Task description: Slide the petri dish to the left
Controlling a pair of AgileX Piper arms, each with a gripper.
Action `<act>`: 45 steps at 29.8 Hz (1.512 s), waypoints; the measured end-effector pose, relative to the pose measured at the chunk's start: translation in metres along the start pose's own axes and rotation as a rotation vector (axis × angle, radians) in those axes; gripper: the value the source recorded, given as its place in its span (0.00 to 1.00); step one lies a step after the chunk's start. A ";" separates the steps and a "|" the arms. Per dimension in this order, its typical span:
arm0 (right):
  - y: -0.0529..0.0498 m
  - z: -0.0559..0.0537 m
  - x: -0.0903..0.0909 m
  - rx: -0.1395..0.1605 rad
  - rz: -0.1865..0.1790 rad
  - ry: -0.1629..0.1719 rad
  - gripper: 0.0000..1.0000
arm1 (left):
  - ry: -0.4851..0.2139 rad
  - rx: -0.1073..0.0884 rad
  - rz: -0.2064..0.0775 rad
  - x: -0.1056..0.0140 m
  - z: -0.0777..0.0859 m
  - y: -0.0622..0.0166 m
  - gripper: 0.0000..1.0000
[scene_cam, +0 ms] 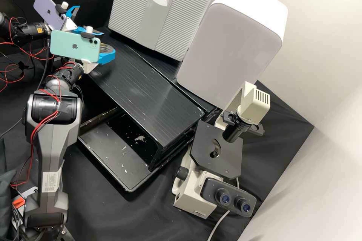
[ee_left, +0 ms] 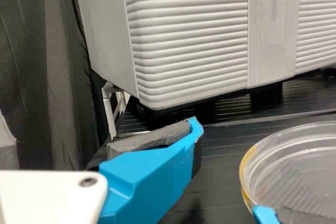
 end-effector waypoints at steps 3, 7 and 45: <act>0.000 0.000 0.000 0.000 0.000 0.000 0.00 | 0.000 0.000 0.000 0.000 0.000 0.0000 1.00; -0.003 0.001 0.001 -0.004 -0.006 -0.005 0.00 | 0.000 0.000 0.000 0.000 0.000 0.0000 1.00; -0.023 0.005 0.016 -0.095 -0.005 -0.011 1.00 | 0.000 0.000 0.000 0.000 0.000 0.0000 1.00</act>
